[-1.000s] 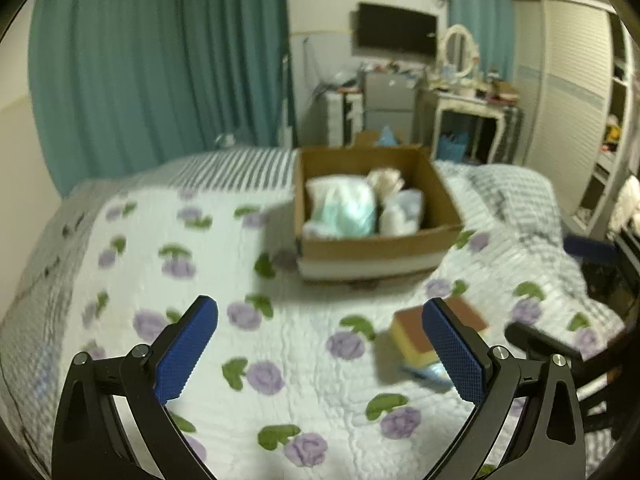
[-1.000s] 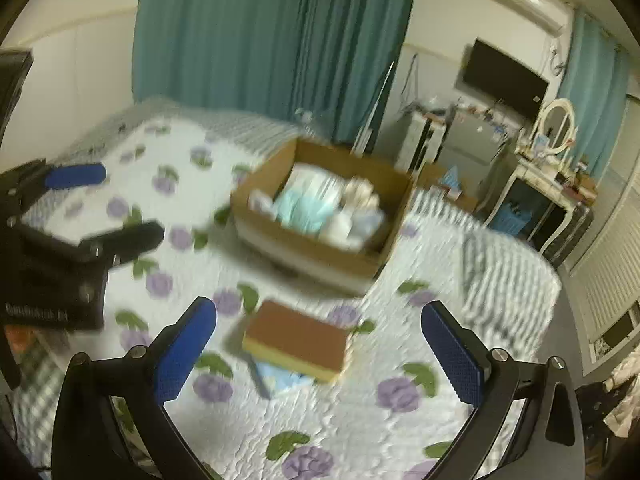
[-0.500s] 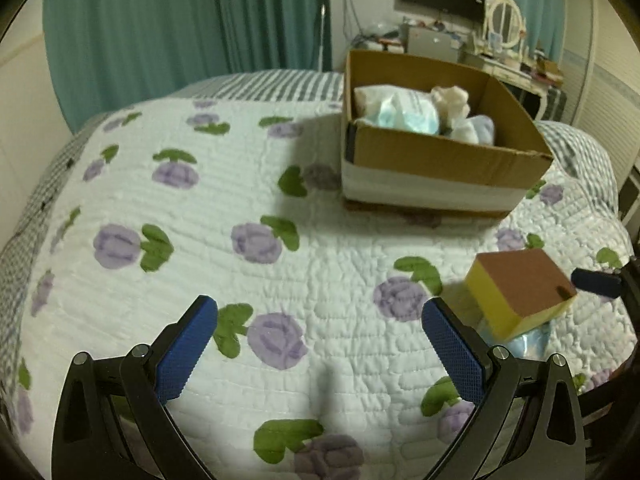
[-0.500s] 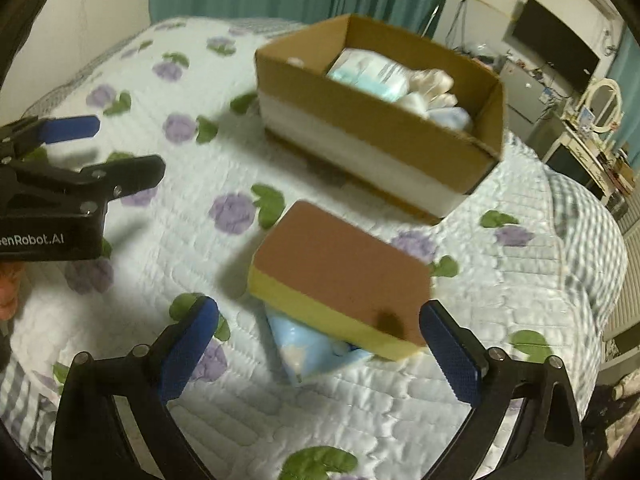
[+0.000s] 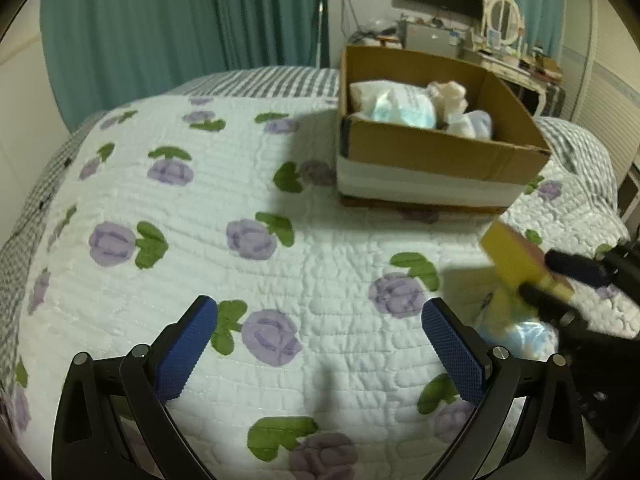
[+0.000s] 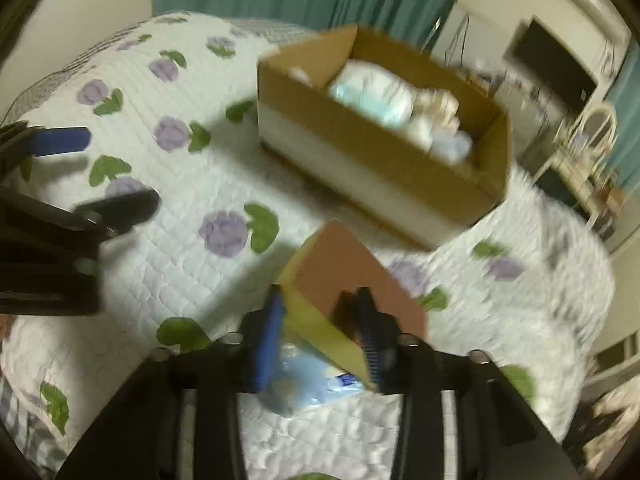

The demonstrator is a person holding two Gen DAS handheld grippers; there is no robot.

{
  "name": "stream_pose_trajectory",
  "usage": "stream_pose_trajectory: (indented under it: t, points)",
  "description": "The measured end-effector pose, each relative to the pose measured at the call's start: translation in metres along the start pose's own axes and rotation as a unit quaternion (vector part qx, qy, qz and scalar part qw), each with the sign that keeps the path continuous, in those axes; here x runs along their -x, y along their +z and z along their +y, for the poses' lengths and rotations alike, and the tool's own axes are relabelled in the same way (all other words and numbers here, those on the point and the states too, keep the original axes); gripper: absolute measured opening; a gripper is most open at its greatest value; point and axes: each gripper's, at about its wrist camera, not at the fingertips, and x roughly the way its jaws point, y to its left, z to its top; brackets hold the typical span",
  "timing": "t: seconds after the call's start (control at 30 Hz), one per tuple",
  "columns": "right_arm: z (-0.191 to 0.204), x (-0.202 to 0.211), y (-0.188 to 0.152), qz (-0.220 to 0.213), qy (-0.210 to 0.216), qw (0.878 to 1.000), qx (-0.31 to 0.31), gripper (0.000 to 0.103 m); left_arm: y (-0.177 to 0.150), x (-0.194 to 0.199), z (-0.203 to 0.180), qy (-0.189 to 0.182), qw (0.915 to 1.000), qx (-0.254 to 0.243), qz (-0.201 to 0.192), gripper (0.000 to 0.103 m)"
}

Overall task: Organize soft objects
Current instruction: 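Lower the right gripper to the yellow sponge and grasp it, then grasp the blue packet with the left gripper while the right holds the sponge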

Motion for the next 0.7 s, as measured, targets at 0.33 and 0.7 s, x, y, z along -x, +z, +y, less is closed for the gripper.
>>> stream_pose_trajectory:
  t: [0.33,0.7]
  points:
    - [-0.054,0.086,0.002,-0.081,-0.014,0.995,-0.049,0.026,0.001,0.012,-0.054,-0.059,0.9979,-0.026,0.002,0.103]
    - [-0.135,0.075,-0.059,-0.114,0.086,0.957,-0.252,0.026,-0.017,-0.020,-0.111,-0.094,0.9912,-0.080,0.047,0.102]
